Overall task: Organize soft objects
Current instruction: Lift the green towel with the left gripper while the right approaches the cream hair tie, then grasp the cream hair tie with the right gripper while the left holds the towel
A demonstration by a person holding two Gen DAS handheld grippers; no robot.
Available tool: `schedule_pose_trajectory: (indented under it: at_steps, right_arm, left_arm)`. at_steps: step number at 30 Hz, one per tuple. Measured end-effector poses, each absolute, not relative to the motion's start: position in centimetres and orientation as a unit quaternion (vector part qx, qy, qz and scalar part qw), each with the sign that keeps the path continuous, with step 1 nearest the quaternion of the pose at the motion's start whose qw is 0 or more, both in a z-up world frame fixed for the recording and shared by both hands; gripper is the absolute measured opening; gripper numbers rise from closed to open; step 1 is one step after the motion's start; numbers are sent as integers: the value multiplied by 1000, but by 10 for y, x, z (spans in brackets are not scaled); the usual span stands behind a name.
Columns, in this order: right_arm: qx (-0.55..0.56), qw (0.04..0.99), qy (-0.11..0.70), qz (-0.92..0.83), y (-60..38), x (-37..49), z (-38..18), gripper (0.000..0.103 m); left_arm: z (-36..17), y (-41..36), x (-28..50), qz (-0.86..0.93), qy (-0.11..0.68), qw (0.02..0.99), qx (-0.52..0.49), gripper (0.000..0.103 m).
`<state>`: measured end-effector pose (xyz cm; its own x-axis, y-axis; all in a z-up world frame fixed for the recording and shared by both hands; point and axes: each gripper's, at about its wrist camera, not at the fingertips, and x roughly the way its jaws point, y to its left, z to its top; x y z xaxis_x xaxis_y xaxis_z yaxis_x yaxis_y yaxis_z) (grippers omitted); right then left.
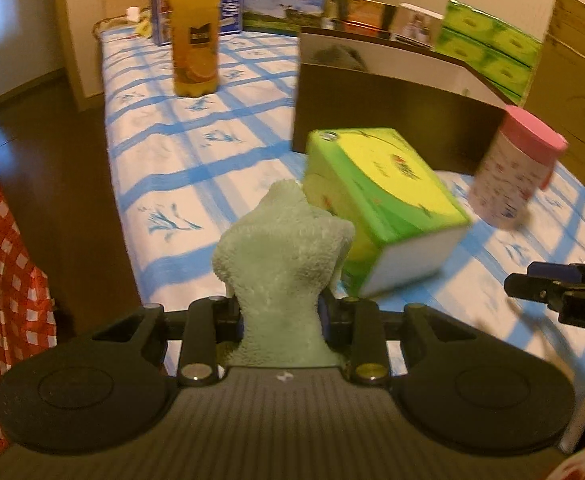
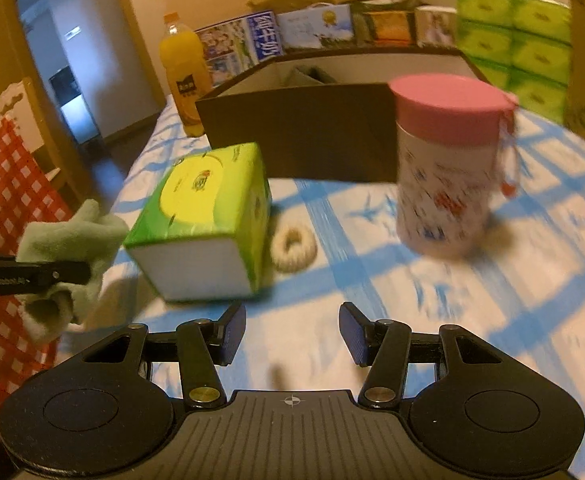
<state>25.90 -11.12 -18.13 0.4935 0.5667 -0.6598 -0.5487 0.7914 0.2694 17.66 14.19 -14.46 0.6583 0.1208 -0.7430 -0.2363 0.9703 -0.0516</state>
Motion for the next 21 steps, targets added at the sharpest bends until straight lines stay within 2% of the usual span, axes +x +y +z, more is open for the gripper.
schedule_pose_trajectory:
  at_steps: [19,20,21]
  right_arm:
    - [-127,835,342,411,-54,333,-239,53]
    - [-129,834,341,415,-52,335,-240,50]
    - [-134,832,339,419,-51,336,-240,43]
  left_arm:
    - [-161,174,229,125,403,902,-89,28]
    - [-162,175,230,125,404,902,-88,28]
    - [-163,175,231,125,405,901,-89,28]
